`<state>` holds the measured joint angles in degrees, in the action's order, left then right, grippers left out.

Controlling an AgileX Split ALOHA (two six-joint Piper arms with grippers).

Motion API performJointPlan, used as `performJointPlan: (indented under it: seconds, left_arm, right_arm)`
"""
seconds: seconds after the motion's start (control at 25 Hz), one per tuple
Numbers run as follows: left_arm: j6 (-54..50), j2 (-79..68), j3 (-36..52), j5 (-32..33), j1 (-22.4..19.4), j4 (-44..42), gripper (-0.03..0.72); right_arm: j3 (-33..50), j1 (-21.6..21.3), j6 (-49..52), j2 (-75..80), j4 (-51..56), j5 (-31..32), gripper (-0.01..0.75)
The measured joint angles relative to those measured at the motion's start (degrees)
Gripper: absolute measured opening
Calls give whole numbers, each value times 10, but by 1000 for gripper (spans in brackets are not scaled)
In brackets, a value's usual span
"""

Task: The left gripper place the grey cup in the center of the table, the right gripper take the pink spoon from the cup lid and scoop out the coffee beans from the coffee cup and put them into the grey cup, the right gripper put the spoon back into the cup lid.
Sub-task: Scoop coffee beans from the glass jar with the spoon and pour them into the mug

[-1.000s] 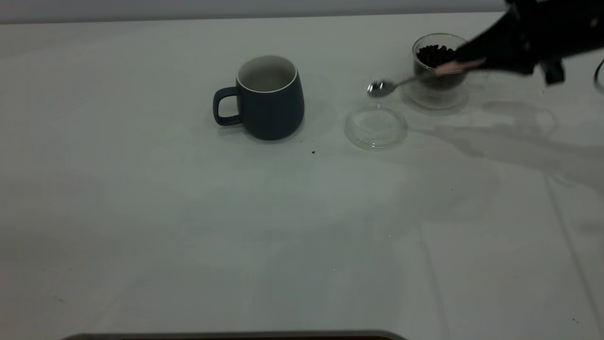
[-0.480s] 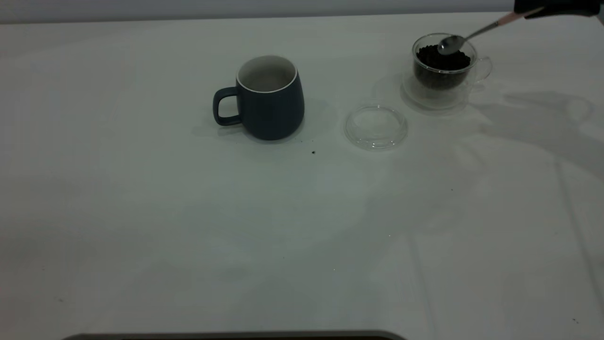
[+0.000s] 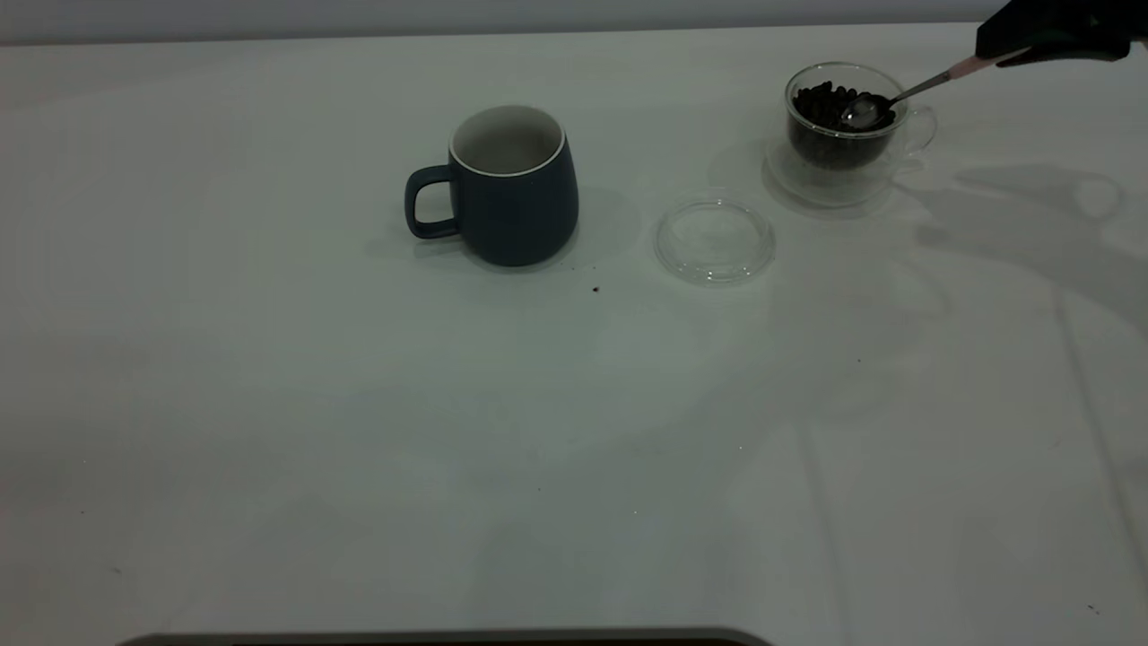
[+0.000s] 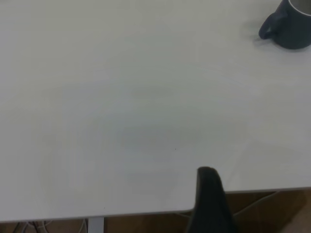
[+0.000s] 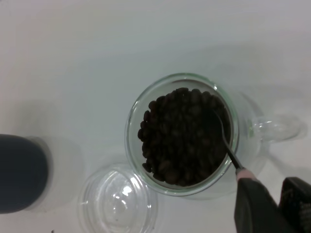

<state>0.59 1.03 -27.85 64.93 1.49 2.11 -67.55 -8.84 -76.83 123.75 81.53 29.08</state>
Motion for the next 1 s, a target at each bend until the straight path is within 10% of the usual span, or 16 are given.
performJointPlan:
  seconds: [1.0]
  left_arm:
    - [-1,0,0,0,0,0,567]
  right_arm:
    - [-1,-73,3,96,130,204,112]
